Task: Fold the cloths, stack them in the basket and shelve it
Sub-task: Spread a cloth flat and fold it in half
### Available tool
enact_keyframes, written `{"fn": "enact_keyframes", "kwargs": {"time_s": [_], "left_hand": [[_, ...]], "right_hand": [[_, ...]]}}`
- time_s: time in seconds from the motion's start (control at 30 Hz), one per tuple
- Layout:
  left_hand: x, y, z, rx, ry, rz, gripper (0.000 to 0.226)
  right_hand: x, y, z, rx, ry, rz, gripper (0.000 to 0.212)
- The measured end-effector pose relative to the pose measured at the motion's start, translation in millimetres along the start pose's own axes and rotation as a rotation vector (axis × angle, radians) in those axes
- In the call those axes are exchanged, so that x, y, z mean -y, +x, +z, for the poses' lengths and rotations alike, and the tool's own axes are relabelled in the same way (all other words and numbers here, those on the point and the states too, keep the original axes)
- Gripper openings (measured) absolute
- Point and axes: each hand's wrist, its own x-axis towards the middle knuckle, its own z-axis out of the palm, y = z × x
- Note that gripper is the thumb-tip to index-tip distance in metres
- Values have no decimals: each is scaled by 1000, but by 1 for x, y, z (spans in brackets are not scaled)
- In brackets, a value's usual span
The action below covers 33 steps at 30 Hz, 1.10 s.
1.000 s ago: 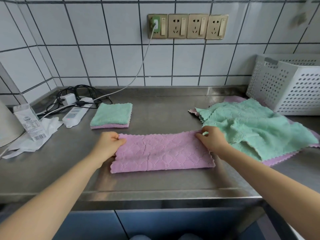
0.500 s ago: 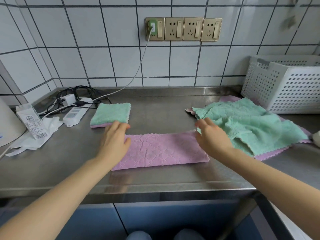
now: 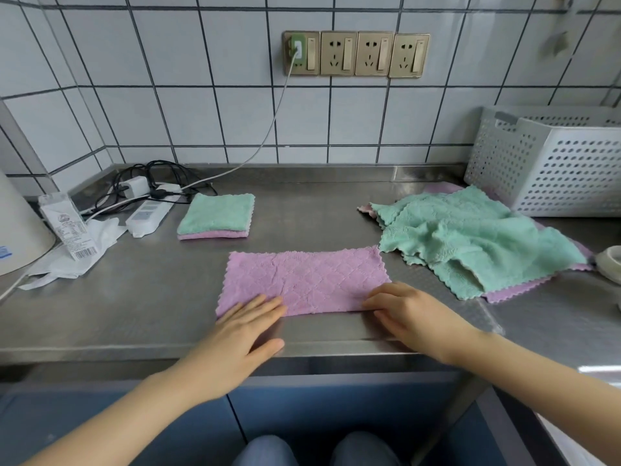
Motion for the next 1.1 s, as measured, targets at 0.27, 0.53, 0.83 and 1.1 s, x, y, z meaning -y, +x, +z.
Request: {"fn": "enact_keyframes", "kwargs": {"time_s": [0.27,0.53,0.83,1.1], "left_hand": [[-14,-3,-3,-146,12,-156,75],[-61,29,8,-98,-11,-92,64],[-68,36,17,9,-30,75,60],[-60,52,5,-82,-233,111,24]], "right_hand": [[-18,-3,-1,-95,-310,-12,20],[64,1,-21,-94,-74,-187,6],[65,9,-47,-203,236,-23,3],[83,2,-53,-139,507,14,6]]}}
